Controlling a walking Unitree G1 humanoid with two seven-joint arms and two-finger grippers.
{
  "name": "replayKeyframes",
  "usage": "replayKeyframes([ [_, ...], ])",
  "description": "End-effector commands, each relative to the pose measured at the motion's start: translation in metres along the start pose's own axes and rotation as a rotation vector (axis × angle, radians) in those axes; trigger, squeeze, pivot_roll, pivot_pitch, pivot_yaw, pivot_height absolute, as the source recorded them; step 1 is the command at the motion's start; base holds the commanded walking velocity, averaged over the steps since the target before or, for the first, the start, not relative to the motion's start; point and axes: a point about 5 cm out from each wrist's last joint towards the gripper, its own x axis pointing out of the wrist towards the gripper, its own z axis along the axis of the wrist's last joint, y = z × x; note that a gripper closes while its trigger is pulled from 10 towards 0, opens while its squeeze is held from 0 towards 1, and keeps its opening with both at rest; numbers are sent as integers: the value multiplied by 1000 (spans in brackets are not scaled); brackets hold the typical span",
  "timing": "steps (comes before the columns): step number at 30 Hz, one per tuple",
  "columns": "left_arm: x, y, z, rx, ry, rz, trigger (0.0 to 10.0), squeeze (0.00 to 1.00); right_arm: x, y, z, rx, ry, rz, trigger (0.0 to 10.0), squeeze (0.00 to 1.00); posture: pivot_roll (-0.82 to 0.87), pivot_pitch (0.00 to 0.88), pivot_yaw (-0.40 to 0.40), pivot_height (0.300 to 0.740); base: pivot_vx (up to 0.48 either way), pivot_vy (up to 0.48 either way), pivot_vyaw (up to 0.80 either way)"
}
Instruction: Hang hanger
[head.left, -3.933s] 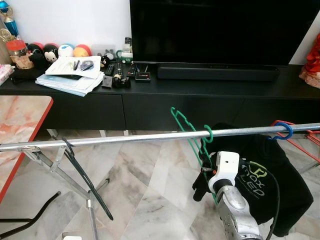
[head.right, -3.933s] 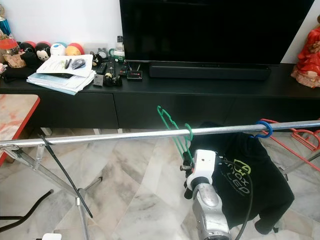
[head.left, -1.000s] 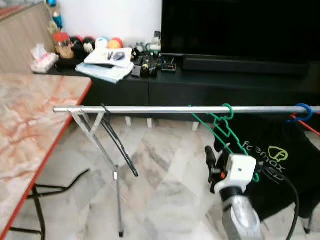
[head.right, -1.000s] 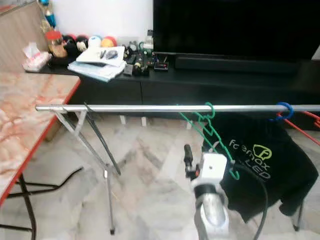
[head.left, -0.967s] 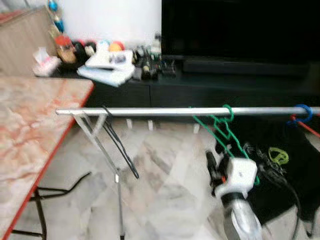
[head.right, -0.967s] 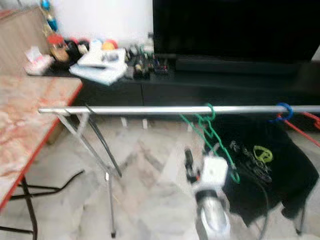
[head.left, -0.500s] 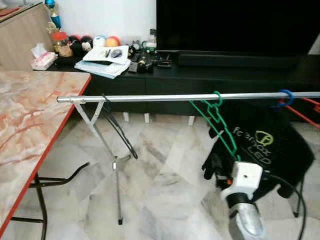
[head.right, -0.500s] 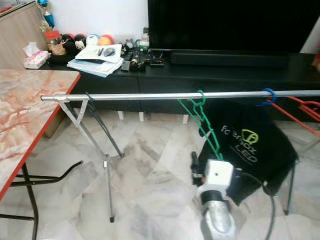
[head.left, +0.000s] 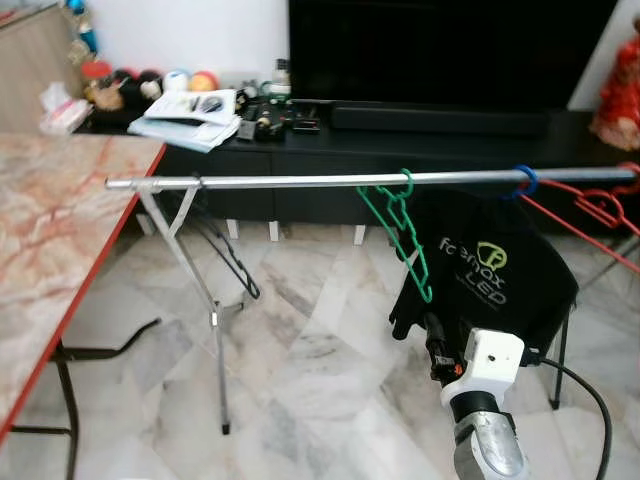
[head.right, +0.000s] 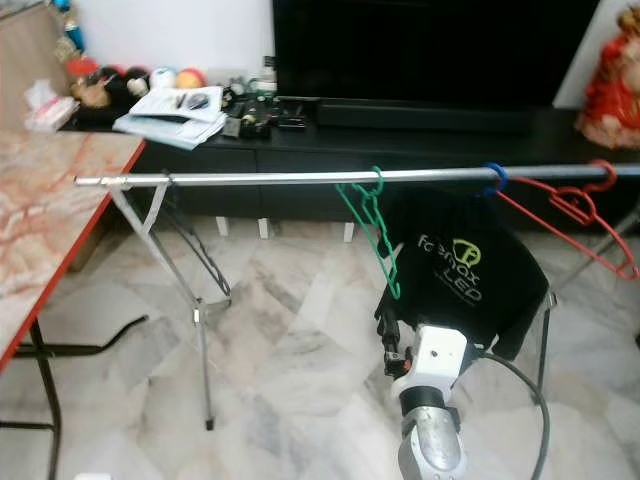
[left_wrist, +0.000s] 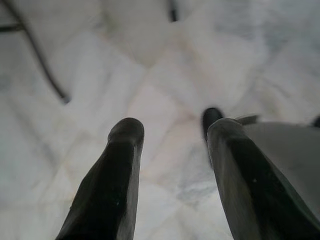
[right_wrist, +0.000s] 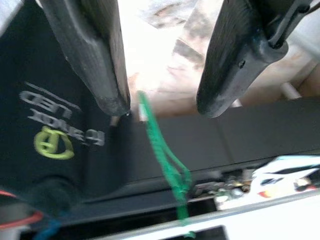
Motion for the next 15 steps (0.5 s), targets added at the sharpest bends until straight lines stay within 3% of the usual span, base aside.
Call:
replayKeyframes([
  [1, -1, 4, -3, -1, 11, 8, 10000, 0, -2, -5, -5, 4, 28, -19, 10000, 0, -32, 108, 9, 740, 0, 0, -800],
  [11, -1, 4, -4, 6, 20, 5, 10000, 0, -2, -5, -5, 2, 32, -18, 10000, 0, -31, 110, 7, 740, 0, 0, -798],
  [15, -1, 3, -4, 48, 24, -3, 10000, 0, -2, -5, -5, 1, 32, -16, 10000, 0, -31, 111, 5, 740, 0, -120, -788],
])
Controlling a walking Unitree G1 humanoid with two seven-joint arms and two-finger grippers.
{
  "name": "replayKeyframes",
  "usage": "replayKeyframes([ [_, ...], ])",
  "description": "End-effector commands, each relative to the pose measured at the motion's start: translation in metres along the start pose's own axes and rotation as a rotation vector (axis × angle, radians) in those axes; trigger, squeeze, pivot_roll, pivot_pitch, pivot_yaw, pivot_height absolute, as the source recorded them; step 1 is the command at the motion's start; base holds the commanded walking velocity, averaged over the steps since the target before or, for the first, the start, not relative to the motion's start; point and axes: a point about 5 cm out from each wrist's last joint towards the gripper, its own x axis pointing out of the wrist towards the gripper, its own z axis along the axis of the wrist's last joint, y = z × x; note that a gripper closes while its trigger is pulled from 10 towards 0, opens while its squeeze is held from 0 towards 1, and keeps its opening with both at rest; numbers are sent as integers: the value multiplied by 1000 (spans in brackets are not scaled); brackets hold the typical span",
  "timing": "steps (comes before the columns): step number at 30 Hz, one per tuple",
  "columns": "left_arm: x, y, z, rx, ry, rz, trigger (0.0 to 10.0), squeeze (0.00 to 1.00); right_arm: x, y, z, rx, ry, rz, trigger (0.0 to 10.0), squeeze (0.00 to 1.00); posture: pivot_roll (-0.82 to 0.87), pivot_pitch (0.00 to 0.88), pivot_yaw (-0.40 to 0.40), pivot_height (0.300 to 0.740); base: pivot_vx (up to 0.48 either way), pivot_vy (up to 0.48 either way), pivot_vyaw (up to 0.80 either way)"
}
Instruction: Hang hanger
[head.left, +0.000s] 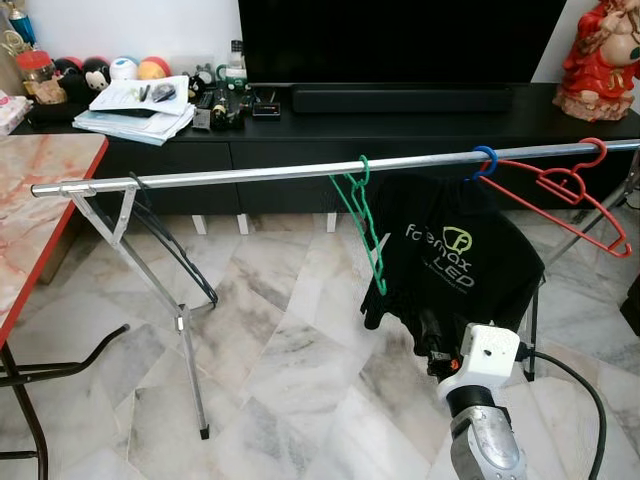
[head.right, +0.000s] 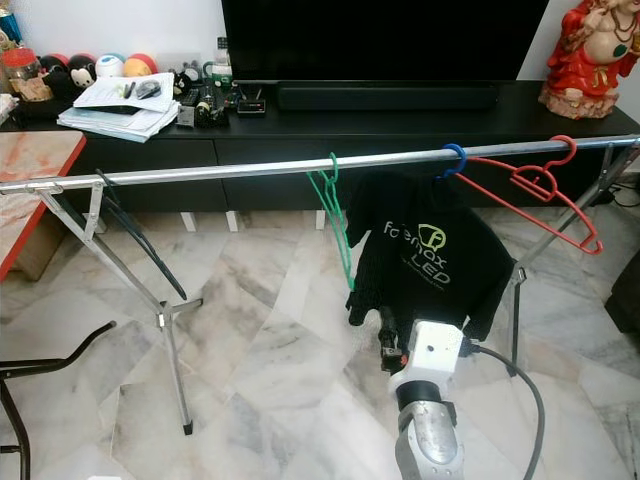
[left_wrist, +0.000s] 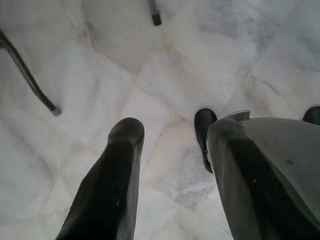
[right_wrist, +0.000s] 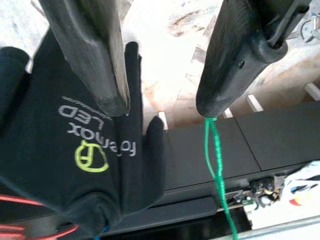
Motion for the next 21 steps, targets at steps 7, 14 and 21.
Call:
replayKeyframes([
  [7, -3, 2, -11, -6, 42, 12, 10000, 0, -1, 0, -3, 0, 17, -1, 10000, 0, -33, 111, 5, 740, 0, -206, -788],
  [14, -3, 3, -12, -5, 44, 14, 10000, 0, 0, 0, -3, 2, 18, -1, 10000, 0, -32, 110, 5, 740, 0, 0, -788],
  [21, -3, 5, -9, -9, 36, 13, 10000, 0, 0, 0, -2, 1, 14, -2, 10000, 0, -35, 109, 6, 740, 0, 0, -788],
])
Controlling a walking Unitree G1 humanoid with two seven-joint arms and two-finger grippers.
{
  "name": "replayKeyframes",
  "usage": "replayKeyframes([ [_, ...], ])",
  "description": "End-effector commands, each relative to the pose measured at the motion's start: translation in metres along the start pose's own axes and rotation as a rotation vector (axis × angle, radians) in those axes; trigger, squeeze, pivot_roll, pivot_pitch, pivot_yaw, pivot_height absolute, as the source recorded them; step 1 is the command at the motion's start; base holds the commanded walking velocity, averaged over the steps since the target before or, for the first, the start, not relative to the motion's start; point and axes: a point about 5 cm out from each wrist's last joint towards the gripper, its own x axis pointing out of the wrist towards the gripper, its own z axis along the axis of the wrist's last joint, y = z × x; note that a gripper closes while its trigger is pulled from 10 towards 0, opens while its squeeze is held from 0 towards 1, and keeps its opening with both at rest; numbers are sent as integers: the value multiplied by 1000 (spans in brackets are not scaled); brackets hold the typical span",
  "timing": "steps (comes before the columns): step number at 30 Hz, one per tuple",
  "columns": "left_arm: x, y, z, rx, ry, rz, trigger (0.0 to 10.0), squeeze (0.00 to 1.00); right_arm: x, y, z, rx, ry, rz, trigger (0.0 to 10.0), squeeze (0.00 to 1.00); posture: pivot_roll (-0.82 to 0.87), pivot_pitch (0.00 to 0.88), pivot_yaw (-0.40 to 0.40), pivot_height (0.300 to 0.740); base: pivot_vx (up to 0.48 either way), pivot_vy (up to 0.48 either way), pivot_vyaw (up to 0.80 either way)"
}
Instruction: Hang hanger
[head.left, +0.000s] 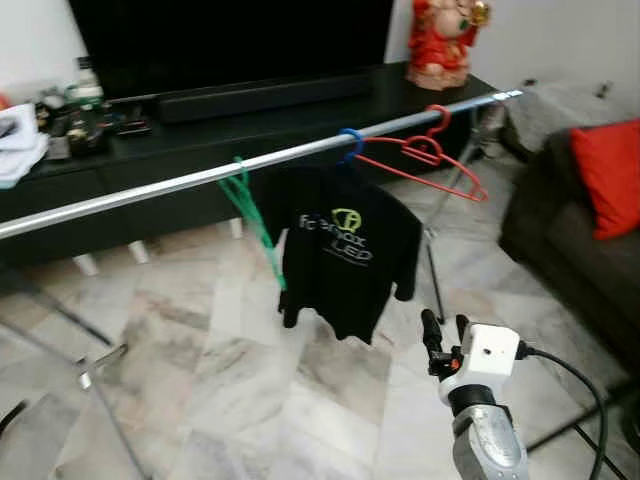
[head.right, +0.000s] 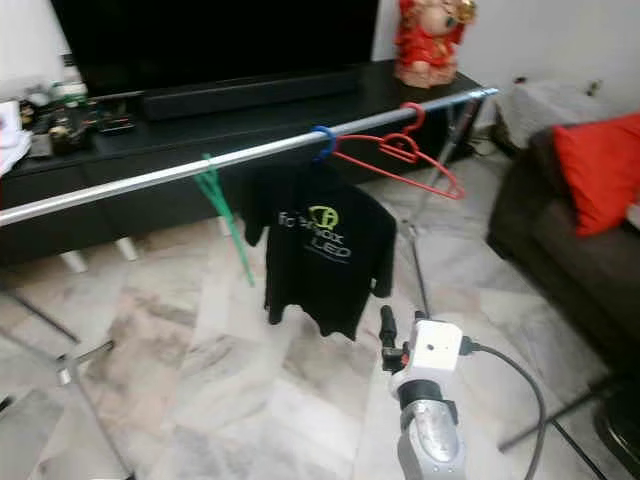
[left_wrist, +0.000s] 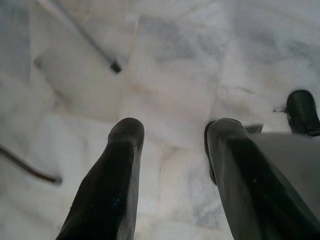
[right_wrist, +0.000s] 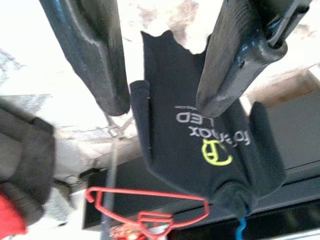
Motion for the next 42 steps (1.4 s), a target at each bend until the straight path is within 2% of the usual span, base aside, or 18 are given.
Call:
replayKeyframes([
  [1, -2, -1, -8, -6, 30, -3, 10000, 0, 0, 2, -1, 5, 9, 3, 10000, 0, -35, 109, 6, 740, 0, 0, -788],
  [22, -1, -1, -4, 9, 10, -7, 10000, 0, -1, 2, -4, 12, 13, -6, 10000, 0, -38, 86, 16, 740, 0, 0, -788],
  [42, -1, -6, -5, -13, 9, -20, 10000, 0, -1, -3, -5, 8, 19, -16, 10000, 0, -37, 111, 3, 740, 0, 0, -788],
])
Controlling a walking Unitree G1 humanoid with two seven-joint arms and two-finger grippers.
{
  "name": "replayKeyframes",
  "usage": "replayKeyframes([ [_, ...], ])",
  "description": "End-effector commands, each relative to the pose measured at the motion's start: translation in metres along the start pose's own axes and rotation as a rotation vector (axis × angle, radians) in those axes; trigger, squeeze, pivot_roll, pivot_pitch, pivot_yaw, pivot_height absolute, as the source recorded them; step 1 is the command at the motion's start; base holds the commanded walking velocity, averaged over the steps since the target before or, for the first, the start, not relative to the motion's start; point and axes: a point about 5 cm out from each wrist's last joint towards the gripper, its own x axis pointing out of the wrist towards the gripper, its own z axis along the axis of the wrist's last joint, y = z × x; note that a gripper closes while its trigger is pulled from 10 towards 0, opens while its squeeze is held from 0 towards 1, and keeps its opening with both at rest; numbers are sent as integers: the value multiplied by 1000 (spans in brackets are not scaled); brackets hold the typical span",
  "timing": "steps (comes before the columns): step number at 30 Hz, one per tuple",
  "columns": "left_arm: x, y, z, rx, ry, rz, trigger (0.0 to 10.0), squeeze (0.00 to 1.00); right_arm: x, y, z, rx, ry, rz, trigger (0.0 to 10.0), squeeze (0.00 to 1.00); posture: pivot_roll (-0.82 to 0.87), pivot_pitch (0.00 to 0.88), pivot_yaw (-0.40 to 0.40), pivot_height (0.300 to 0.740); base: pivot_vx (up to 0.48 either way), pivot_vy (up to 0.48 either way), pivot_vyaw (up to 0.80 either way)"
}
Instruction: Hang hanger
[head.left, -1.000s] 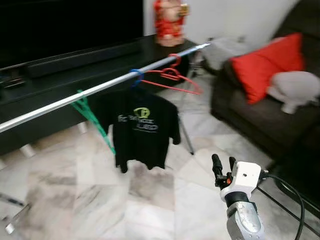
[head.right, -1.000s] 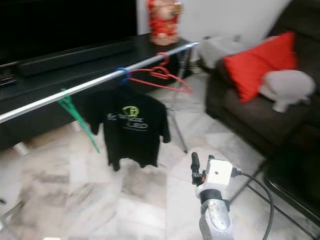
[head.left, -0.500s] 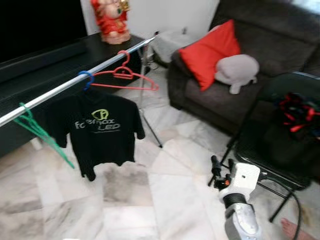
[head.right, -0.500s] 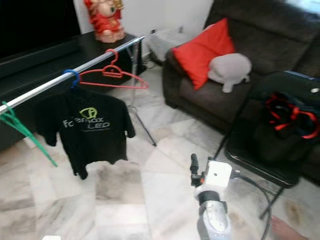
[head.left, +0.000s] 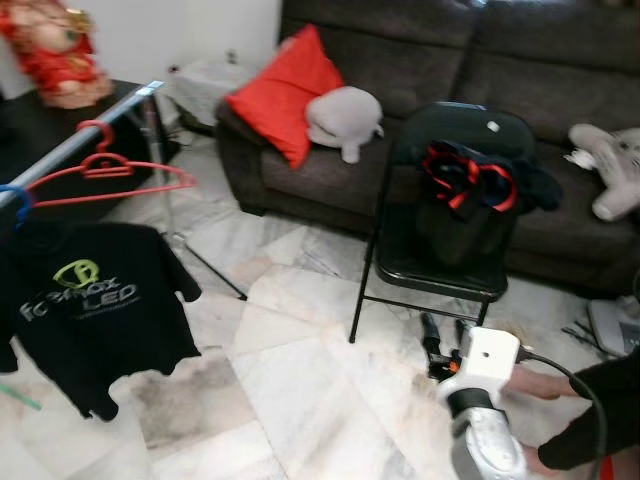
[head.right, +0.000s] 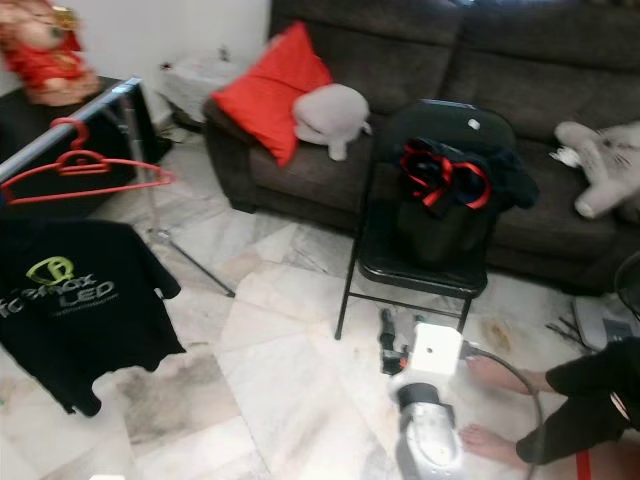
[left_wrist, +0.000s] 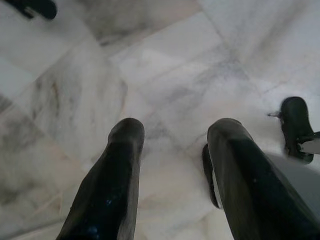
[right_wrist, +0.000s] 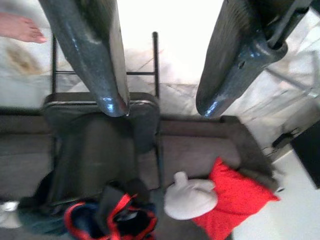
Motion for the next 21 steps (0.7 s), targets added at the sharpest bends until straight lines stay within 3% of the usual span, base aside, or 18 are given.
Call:
replayKeyframes([
  [1, -3, 2, -9, -1, 33, 6, 10000, 0, -1, 4, -2, 8, 11, 10, 10000, 0, -37, 111, 3, 740, 0, 0, -788],
  [9, -4, 3, -14, -11, 46, 2, 10000, 0, -1, 4, -1, 1, 5, 9, 10000, 0, -39, 115, 2, 740, 0, 0, -788],
  [17, -6, 6, -19, -14, 60, 0, 10000, 0, -1, 3, 1, 3, -15, 1, 10000, 0, -38, 117, 1, 740, 0, 0, 0],
  [21, -6, 5, -19, -14, 64, -5, 10000, 0, 0, 5, 2, 0, -19, 3, 10000, 0, -44, 118, 2, 740, 248, 0, 0],
])
